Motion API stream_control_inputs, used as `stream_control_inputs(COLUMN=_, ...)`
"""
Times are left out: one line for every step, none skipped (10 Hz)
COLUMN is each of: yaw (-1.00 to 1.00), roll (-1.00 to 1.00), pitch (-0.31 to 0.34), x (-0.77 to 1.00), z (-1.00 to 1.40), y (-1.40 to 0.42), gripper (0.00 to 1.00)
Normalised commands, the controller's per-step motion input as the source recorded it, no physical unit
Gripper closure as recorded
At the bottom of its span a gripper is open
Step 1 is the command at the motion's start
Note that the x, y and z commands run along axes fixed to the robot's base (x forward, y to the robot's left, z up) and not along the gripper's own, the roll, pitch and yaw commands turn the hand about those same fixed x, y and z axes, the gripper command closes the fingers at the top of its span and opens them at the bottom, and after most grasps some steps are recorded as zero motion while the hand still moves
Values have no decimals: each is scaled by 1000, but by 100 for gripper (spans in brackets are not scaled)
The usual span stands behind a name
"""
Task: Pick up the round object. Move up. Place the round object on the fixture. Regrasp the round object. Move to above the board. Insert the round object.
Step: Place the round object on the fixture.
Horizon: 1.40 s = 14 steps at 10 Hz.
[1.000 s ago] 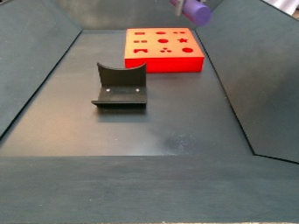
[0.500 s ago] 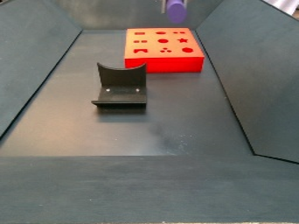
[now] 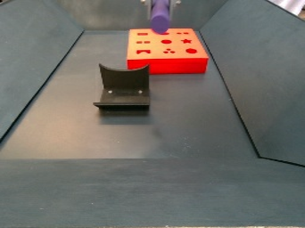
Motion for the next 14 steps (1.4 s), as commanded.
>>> stream_control_inputs(yaw=40, roll=-1000, pitch=-28, x=1000, z=-97, y=160, gripper=100)
stream_control_inputs(yaw=35, roll=-1000, pitch=-14, x=1000, z=-83, y=141, gripper=100)
stream_control_inputs(yaw=25, roll=-1000, pitch=17, x=1000, z=-56, y=115, gripper=100)
stream_control_inputs(yaw=18, roll=-1000, pitch=38, x=951, z=-43, y=97, gripper=100)
stream_control_inputs(yaw=5, roll=-1000, pitch=57, x=878, z=-35, y=75, gripper=100)
stream_control_inputs(yaw=-15, roll=-1000, pitch=80, x=782, z=-28, y=59, gripper=100)
stream_control_inputs(yaw=-39, roll=-1000, pitch=106, x=682, z=-28, y=51, gripper=100)
stream_control_inputs(yaw=-54, roll=-965, pitch=113, x=636, z=-25, y=51, gripper=100)
stream_control_inputs(yaw=-77, roll=-754, pitch=106, x=544, z=-25, y=50, gripper=100)
stream_control_inputs(yaw=-90, roll=-592, pitch=99, x=475, z=-26, y=50, gripper=100)
stream_control_inputs(yaw=-102, roll=-369, pitch=88, x=386, z=-25, y=50, gripper=100)
stream_control_inputs(yaw=-101, roll=-280, pitch=82, x=341, z=-19, y=40, gripper=100)
stream_control_inputs(yaw=-101, roll=-190, pitch=68, x=234, z=-12, y=34, gripper=100)
stream_control_inputs(yaw=-49, roll=-1000, pitch=205, x=164, z=-1000, y=136, gripper=100)
